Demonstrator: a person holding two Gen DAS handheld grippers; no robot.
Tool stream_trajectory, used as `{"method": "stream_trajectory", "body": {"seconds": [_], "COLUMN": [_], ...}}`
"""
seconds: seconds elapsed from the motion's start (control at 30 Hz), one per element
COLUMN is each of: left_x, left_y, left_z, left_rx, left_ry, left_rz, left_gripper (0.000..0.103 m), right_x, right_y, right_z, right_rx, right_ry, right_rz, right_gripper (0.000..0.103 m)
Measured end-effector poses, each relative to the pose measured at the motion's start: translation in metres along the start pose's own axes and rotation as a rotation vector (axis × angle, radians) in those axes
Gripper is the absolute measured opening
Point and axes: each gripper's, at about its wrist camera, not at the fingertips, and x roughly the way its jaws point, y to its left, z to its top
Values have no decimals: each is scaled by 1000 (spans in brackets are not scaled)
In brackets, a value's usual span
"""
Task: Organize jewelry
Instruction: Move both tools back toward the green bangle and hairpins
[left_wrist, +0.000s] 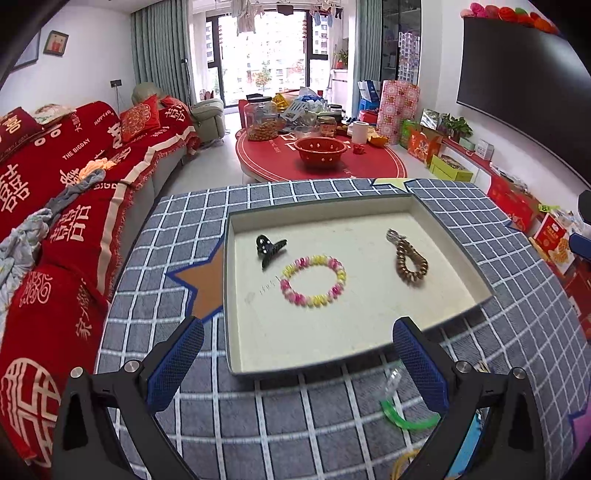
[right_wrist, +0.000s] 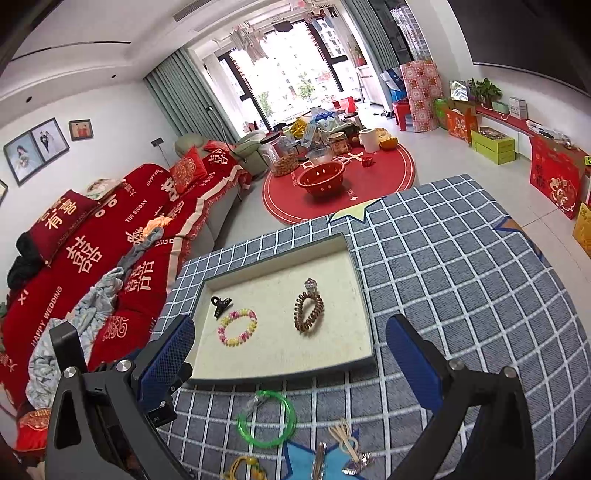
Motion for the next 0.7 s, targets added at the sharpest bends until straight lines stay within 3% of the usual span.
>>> {"method": "stream_trajectory", "body": {"seconds": [0.3,0.7], "left_x": [-8,0], "left_y": [-13,-32], "left_z": [-27,-58], "left_rx": [11,43], "left_ry": [48,127], "left_rz": [-31,2], "left_gripper": [103,103], "right_x": [-39,-32], "right_y": [-19,-53], "right_z": [-18,-83], "right_rx": [23,-1], "right_ry": [27,177], "right_rz": [-16,-121], "right_gripper": [103,103]}}
